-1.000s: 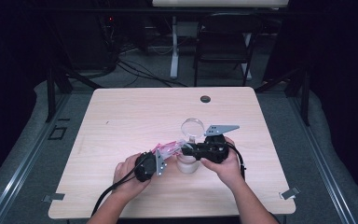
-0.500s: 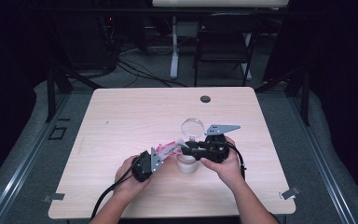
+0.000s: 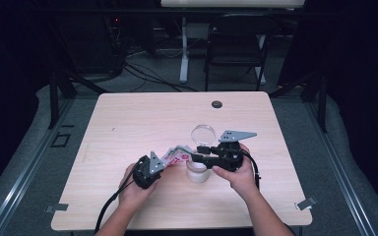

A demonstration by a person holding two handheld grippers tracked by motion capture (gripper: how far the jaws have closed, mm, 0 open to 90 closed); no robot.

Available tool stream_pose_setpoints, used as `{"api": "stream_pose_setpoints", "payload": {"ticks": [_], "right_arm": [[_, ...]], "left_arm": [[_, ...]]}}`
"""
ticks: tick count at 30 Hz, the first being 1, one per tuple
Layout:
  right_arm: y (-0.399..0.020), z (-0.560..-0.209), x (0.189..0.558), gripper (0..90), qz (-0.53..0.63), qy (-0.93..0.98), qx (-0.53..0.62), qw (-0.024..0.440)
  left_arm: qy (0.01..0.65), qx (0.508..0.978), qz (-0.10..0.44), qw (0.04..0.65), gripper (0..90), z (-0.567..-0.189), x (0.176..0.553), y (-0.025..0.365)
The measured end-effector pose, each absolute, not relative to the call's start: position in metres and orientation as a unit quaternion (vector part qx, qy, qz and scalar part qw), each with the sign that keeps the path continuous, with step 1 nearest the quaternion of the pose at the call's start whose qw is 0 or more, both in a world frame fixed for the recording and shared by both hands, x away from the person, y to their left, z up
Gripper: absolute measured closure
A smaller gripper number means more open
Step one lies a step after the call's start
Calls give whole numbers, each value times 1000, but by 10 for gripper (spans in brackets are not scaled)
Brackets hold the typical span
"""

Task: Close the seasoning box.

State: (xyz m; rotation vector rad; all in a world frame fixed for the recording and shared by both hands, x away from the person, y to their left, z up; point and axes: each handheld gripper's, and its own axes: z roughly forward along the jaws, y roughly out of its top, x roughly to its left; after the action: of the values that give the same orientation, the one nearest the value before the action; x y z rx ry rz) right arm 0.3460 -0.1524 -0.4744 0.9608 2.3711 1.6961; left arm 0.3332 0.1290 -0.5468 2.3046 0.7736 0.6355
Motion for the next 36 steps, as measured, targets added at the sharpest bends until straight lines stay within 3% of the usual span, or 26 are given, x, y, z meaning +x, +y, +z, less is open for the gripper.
{"api": "stream_pose_setpoints", "payload": {"ticks": [17,36], "right_arm": [[-159,-475,348,561,561,759,329,40],[-164,-477,350,566,567,746,347,48]], "left_arm": [[331,852,195,357,854,-544,342,149],[362,822,211,387,857,-525,341,179]]}}
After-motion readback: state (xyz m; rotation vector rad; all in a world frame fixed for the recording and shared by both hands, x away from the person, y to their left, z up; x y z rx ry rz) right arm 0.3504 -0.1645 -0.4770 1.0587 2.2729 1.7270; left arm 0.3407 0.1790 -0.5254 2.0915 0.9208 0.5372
